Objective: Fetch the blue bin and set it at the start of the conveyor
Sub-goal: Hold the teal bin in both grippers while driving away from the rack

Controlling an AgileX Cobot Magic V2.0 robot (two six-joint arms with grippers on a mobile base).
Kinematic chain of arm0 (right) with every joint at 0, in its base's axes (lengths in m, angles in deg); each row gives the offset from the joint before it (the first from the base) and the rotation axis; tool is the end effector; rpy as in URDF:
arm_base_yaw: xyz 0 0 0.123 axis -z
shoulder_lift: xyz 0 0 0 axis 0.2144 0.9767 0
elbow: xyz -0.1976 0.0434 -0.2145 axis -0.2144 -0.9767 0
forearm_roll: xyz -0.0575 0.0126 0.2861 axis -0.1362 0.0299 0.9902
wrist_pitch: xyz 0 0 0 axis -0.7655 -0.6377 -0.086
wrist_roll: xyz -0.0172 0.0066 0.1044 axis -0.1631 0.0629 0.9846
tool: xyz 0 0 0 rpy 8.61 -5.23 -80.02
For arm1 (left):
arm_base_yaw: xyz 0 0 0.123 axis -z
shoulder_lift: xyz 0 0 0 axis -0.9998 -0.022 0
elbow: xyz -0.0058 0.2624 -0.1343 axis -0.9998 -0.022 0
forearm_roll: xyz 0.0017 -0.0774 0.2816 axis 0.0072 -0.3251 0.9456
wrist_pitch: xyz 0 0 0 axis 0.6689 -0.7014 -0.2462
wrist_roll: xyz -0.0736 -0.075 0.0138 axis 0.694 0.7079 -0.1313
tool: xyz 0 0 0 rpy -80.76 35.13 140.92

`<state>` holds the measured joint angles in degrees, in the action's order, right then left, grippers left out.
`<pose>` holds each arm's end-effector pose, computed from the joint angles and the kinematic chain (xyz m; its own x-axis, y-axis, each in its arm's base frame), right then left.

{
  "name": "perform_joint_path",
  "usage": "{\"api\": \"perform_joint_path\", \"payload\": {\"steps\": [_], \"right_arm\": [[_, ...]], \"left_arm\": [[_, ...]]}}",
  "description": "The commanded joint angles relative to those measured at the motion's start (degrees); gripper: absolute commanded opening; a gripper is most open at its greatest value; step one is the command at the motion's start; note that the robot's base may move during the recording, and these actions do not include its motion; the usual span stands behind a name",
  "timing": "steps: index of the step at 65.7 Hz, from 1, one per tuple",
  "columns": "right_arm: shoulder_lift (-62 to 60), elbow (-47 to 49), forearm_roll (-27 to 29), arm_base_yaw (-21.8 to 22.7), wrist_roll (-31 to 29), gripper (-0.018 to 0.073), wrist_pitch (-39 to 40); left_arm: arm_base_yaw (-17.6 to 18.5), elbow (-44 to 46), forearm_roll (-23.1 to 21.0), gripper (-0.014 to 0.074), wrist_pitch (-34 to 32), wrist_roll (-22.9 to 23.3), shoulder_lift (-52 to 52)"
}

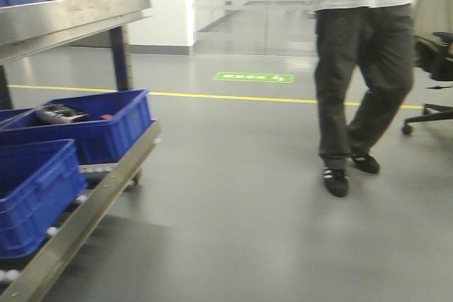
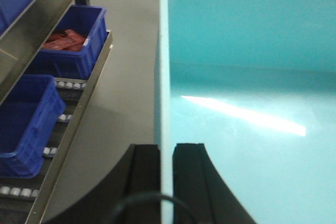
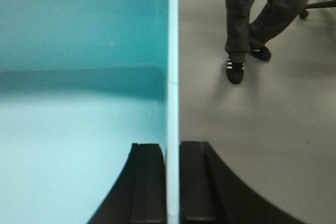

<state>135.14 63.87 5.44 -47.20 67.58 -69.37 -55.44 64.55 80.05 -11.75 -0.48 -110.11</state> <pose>0.2912 0.1385 0.5107 -0.5129 0.0805 -0.8546 0.0488 0.9967 0.0647 0.2788 -0.1282 0.5122 -0.4329 -0.1196 -0.8935 0.0141 0.9901 -0.1394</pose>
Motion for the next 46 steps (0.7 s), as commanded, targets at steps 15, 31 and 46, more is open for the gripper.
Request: {"api": "perform_joint_path", "payload": {"steps": [15, 31, 46], "right_arm": [[-0.7, 0.6, -1.0, -0.2, -0.5, -0.0163, 2.6], [-0.7, 0.6, -1.0, -0.2, -0.5, -0.0163, 2.6], [-0.7, 0.6, -1.0, -0.2, -0.5, -0.0163, 2.6]], "left_arm": [[0.6, 0.7, -0.5, -0.0111, -3.2, -0.1, 0.2], [0.6, 0.7, -0.5, -0.0111, -3.2, -0.1, 0.2], [0.6, 0.7, -0.5, -0.0111, -3.2, -0.1, 0.2]]}}
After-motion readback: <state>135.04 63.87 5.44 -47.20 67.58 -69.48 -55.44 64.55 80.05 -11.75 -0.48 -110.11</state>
